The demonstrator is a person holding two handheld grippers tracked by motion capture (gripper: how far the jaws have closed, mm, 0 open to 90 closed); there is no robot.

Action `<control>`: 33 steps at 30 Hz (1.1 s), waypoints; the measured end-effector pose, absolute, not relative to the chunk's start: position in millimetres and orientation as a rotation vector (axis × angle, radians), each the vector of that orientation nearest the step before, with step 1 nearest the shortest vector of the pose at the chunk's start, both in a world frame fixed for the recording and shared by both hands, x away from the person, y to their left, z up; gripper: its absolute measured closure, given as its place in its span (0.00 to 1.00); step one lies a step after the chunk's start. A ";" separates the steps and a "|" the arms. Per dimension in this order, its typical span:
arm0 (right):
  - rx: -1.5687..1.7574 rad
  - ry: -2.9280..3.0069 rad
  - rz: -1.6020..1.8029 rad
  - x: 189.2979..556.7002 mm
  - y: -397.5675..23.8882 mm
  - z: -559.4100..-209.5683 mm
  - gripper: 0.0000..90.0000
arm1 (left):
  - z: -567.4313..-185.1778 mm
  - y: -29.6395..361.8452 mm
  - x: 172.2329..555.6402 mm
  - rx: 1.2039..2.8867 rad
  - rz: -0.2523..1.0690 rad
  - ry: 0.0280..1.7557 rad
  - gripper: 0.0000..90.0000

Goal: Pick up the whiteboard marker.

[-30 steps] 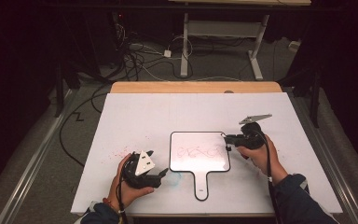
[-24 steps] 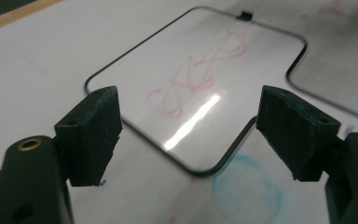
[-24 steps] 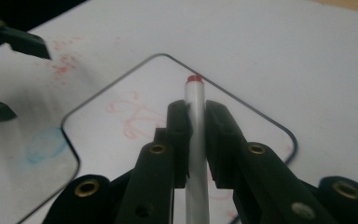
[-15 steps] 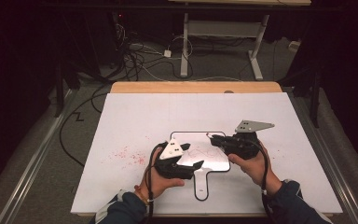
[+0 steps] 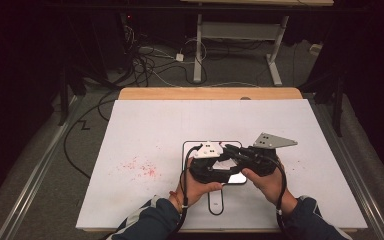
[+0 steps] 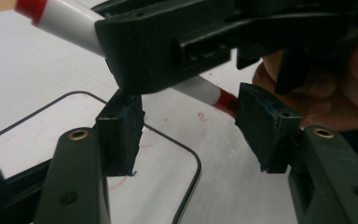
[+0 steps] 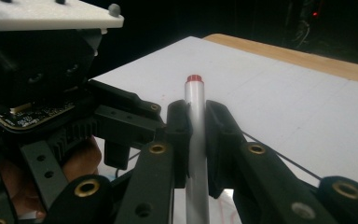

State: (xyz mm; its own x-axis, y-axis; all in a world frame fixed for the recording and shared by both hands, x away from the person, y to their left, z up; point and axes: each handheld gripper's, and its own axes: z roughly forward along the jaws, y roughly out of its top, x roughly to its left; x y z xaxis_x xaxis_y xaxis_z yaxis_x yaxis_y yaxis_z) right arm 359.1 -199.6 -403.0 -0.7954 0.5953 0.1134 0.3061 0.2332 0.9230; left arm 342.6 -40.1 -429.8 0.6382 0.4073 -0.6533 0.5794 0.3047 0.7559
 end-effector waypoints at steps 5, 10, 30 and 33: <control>0.848 2.237 1.568 358.9 -202.5 -403.9 0.90 | -428.3 -40.4 346.7 1.296 -0.139 0.935 0.62; 0.836 2.219 1.566 355.8 -204.7 -401.1 0.90 | -428.9 -40.3 350.3 1.307 -0.115 0.934 0.76; 0.810 2.117 1.466 339.0 -236.7 -383.4 0.58 | -441.1 -36.7 361.5 1.364 0.042 0.939 0.88; 0.780 2.087 1.386 332.0 -254.9 -384.4 0.50 | -442.0 -35.2 363.3 1.359 0.039 0.943 0.88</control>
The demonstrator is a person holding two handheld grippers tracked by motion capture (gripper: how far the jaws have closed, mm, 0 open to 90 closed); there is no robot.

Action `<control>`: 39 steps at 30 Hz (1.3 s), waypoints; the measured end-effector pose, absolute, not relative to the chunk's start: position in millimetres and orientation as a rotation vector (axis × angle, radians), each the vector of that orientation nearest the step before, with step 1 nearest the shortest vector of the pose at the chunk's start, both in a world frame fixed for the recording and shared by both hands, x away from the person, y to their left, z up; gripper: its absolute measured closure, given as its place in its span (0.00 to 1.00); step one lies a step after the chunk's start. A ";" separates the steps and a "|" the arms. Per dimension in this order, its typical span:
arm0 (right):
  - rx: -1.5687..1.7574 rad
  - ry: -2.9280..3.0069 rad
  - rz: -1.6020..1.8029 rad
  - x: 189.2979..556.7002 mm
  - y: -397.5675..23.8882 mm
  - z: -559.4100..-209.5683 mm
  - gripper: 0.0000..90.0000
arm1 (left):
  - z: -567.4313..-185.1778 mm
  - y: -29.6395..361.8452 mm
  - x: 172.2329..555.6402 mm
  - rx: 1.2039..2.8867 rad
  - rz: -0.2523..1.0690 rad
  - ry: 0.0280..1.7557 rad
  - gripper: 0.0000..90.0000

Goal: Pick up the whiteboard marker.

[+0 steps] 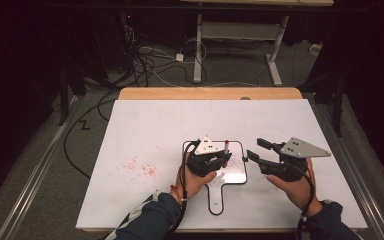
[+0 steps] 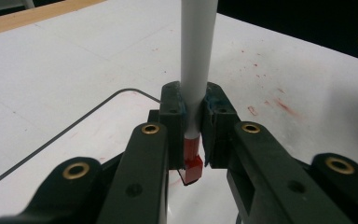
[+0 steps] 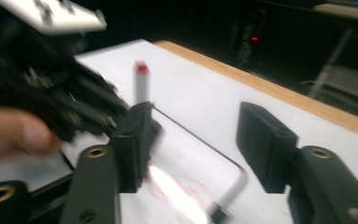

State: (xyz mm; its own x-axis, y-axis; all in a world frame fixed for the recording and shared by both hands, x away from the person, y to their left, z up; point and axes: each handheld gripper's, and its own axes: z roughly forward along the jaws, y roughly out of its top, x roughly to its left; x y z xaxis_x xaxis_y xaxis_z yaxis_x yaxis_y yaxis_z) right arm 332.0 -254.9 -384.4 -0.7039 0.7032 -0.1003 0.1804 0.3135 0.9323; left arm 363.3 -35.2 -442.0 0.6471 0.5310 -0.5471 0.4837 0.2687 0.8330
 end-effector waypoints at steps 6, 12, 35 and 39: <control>0.752 2.064 1.254 320.9 -285.7 -398.2 0.45 | -446.4 -51.5 364.4 1.361 0.055 0.932 0.88; 0.791 2.101 1.216 315.1 -307.8 -416.1 0.40 | -451.6 -74.3 366.7 1.382 0.074 0.904 0.88; 0.755 2.117 1.153 299.1 -309.8 -432.6 0.27 | -464.7 -96.8 372.3 1.439 0.049 0.899 0.88; 0.748 2.129 1.147 300.5 -309.4 -433.1 0.27 | -465.5 -98.2 372.3 1.450 0.071 0.890 0.88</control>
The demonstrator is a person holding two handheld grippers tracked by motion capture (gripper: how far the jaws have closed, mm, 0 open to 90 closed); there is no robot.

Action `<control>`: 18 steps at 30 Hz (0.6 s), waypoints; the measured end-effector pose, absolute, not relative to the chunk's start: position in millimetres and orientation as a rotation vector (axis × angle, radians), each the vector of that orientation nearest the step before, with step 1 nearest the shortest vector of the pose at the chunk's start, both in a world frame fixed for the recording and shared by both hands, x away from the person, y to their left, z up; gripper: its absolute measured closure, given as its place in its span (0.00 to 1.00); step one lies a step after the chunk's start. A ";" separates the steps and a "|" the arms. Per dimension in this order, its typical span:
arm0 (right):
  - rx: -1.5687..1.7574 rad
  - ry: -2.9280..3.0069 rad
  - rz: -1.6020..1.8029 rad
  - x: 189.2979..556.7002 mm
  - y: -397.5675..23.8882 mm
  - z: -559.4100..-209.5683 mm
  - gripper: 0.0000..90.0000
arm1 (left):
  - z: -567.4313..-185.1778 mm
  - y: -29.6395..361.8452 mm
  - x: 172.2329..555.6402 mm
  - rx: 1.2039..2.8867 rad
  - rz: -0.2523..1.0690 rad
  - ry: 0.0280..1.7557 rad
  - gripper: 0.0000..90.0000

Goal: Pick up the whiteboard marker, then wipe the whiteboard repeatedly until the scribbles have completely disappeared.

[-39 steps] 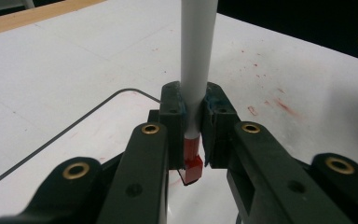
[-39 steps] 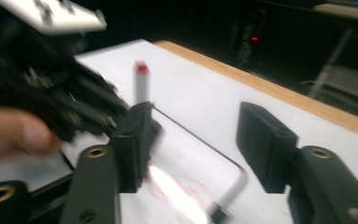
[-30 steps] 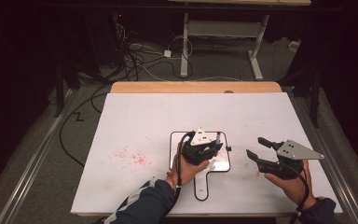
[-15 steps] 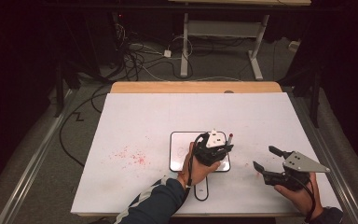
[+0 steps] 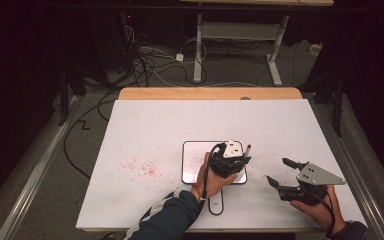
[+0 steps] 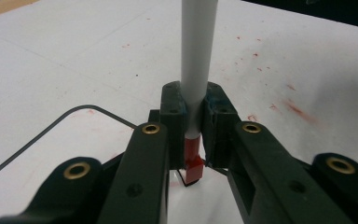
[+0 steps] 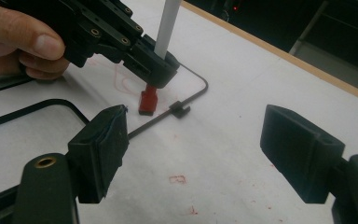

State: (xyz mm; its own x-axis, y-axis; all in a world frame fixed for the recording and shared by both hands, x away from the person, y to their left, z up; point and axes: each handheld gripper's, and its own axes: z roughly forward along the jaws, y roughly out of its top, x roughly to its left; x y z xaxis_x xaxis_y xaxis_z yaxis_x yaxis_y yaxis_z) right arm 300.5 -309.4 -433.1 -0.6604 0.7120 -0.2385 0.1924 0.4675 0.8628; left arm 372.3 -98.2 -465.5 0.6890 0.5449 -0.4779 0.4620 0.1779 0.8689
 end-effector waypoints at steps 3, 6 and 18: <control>0.742 2.136 1.145 301.0 -308.7 -433.6 0.27 | -465.8 -98.6 371.8 1.450 0.085 0.888 0.88; 0.742 2.138 1.149 301.9 -307.8 -433.5 0.27 | -465.3 -97.6 374.1 1.449 0.087 0.901 0.88; 0.703 2.170 1.139 304.7 -301.9 -435.6 0.27 | -467.4 -82.0 374.5 1.439 0.139 0.922 0.88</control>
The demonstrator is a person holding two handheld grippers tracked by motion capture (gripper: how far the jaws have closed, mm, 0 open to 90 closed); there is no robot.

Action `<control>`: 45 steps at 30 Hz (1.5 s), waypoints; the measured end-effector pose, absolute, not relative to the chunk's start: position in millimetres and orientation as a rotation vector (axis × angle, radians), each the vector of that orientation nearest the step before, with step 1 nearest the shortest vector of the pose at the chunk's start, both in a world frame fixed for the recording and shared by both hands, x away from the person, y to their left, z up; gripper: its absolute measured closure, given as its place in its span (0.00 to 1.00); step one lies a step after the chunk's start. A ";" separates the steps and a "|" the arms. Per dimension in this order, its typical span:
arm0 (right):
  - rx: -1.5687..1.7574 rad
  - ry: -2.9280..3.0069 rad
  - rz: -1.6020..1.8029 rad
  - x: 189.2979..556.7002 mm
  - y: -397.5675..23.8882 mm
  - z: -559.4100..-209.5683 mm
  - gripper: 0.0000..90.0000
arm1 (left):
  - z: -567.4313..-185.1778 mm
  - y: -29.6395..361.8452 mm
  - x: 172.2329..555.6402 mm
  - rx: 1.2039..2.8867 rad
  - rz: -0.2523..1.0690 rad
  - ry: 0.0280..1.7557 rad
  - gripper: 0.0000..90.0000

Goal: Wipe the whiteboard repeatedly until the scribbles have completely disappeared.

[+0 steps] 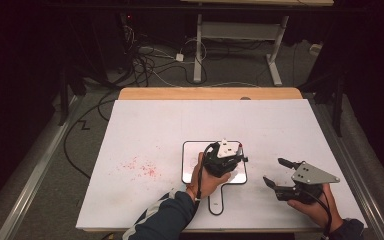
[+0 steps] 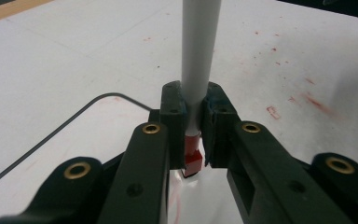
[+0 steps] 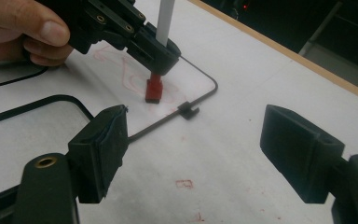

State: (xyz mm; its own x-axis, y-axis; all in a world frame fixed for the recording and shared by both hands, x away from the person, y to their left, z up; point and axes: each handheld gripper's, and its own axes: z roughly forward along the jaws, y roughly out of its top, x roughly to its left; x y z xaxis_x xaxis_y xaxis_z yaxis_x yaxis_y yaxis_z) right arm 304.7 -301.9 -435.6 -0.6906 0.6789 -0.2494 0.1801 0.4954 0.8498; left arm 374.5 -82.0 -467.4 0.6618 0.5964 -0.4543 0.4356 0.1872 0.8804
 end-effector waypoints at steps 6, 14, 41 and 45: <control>0.688 2.188 1.109 303.0 -300.5 -437.4 0.27 | -467.2 -64.7 374.6 1.432 0.159 0.959 0.88; 0.694 2.180 1.092 302.2 -299.8 -437.0 0.27 | -467.0 -29.9 371.9 1.417 0.207 1.027 0.88; 0.674 2.202 1.048 299.1 -297.2 -437.7 0.27 | -468.8 -20.9 355.2 1.414 0.196 1.028 0.88; 0.677 2.195 1.060 298.3 -298.8 -436.2 0.27 | -468.5 -33.6 357.0 1.403 0.180 1.029 0.88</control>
